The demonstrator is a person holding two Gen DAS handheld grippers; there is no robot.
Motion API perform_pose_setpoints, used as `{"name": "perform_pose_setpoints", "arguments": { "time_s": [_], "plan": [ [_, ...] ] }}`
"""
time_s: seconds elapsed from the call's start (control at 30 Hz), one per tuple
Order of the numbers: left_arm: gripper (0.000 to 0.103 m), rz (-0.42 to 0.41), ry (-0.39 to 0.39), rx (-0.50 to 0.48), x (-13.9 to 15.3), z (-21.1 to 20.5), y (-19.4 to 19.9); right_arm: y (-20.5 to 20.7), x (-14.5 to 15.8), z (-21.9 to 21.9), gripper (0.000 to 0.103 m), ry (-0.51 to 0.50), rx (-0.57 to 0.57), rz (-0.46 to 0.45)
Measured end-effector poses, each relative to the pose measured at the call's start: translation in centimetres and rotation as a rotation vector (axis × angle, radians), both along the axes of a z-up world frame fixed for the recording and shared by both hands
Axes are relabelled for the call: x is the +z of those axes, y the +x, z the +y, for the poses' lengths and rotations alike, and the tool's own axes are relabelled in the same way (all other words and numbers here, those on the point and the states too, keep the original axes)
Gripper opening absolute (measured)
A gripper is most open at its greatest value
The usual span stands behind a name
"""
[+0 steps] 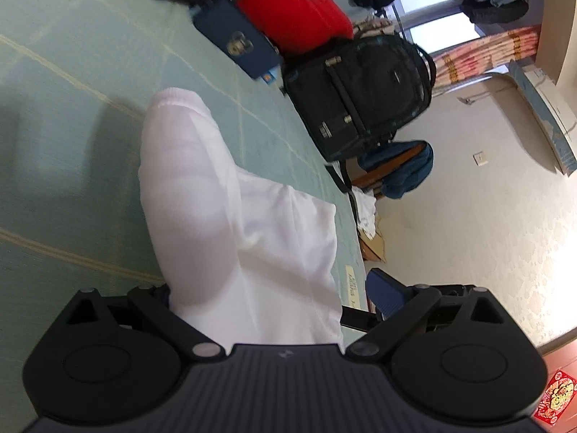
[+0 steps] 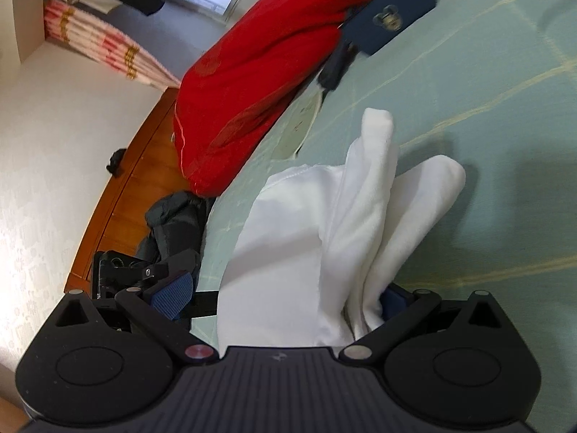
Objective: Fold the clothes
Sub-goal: 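Lift the gripped end with both grippers and fold it over the strip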
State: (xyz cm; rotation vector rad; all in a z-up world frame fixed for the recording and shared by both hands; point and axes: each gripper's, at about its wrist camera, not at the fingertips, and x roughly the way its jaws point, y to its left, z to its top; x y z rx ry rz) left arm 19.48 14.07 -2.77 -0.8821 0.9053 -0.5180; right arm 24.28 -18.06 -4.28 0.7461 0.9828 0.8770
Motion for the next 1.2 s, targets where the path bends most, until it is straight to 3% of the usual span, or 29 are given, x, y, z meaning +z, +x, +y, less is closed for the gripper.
{"name": "perform_pose_setpoints", "arguments": {
  "time_s": [0.37, 0.73, 1.0, 1.2],
  "plan": [
    [0.096, -0.004, 0.058, 0.168, 1.0, 13.6, -1.4, 2.6, 1.0, 14.3, 0.103, -0.015, 0.124, -0.031],
    [0.096, 0.012, 0.187, 0.337, 2.0, 24.6, -0.3, 5.4, 0.2, 27.3, 0.103, -0.005, 0.200, -0.053],
    [0.096, 0.021, 0.220, 0.433, 1.4, 29.5, -0.3, 5.1, -0.8, 32.8, 0.103, -0.002, 0.256, -0.074],
    [0.096, 0.065, 0.237, 0.472, -1.0, 31.3, 0.2, 4.8, -3.3, 33.5, 0.103, -0.006, 0.263, -0.038]
  ]
}}
